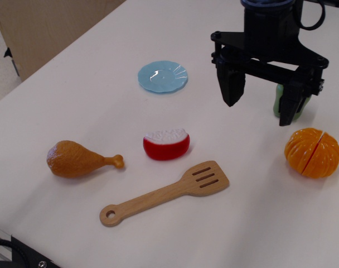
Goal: Put sushi on plate
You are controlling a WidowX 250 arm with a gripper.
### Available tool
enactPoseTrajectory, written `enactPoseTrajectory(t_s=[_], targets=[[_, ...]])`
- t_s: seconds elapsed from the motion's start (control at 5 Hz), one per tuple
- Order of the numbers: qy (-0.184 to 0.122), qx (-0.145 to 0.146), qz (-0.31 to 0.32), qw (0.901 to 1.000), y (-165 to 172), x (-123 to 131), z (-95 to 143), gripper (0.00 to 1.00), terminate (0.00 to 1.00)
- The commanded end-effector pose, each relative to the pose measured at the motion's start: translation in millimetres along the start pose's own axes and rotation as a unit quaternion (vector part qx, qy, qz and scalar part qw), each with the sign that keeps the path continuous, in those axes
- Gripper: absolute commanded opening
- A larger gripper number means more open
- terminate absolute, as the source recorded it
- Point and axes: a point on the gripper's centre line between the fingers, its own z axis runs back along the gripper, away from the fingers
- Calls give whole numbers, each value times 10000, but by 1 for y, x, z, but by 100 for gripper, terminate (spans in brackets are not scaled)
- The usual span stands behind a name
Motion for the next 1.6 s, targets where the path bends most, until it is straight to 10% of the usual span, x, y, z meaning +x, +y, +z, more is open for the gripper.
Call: enactPoseTrajectory(t_s=[0.0,0.6,1.4], targets=[[0,0,0,10000,0,0,0,100,0],[-53,499,-1951,9795,94,-29,-8,100,0],[259,363,-3146,9482,118,-20,-75,100,0]])
